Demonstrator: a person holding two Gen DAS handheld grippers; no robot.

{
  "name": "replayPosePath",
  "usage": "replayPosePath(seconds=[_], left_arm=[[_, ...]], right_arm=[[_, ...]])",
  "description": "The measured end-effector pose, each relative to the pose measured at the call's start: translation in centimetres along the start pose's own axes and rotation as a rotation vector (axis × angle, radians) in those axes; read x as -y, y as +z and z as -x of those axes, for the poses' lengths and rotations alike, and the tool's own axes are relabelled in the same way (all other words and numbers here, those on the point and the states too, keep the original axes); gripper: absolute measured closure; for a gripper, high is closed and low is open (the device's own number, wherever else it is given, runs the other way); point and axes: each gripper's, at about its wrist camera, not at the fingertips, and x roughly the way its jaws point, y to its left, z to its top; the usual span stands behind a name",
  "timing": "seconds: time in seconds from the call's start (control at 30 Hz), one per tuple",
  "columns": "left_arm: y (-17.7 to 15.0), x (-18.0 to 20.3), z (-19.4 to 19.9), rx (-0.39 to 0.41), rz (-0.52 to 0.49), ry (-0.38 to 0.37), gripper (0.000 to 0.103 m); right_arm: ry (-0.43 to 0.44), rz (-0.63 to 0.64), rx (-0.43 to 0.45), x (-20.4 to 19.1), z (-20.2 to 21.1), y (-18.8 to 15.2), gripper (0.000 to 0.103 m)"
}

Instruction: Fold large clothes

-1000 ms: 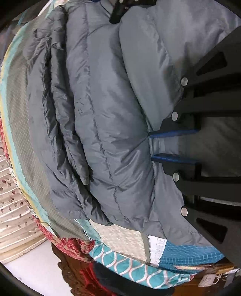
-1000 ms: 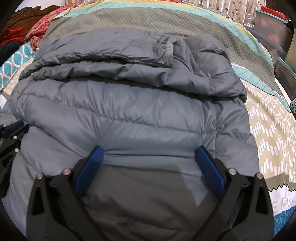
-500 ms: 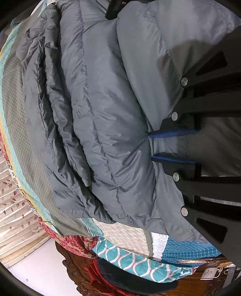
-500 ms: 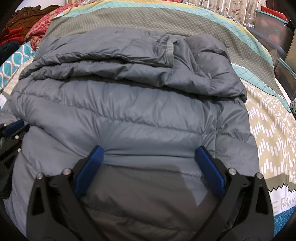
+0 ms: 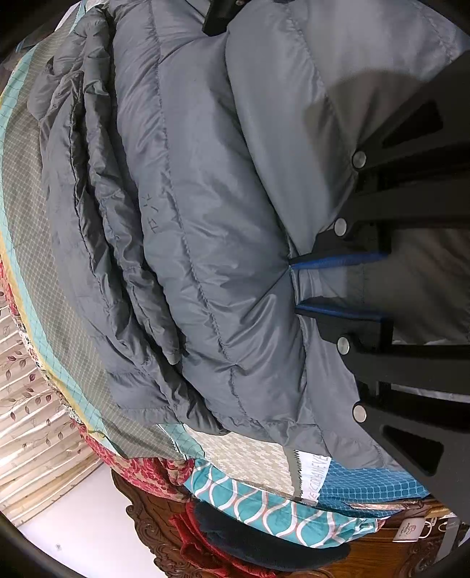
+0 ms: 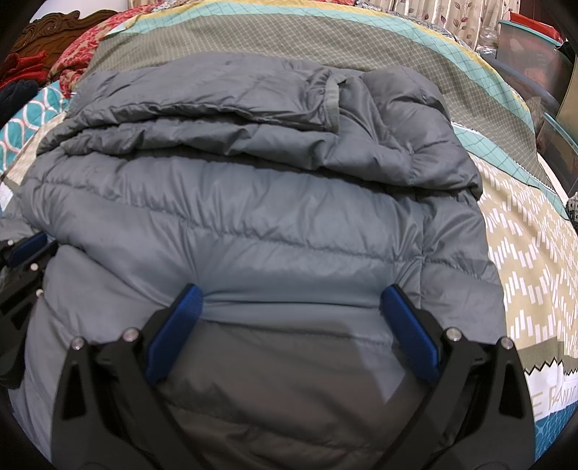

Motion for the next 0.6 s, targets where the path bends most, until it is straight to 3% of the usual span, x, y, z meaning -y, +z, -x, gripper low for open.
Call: replayPosePath(seconds=[0.6], left_arm=[[-0.05,-0.83,-0.38,0.005,0.029,-0.041,0.078]], right_arm=[[-0.001,0.000,0.000,-0.02,0.01,-0.03,0.007]])
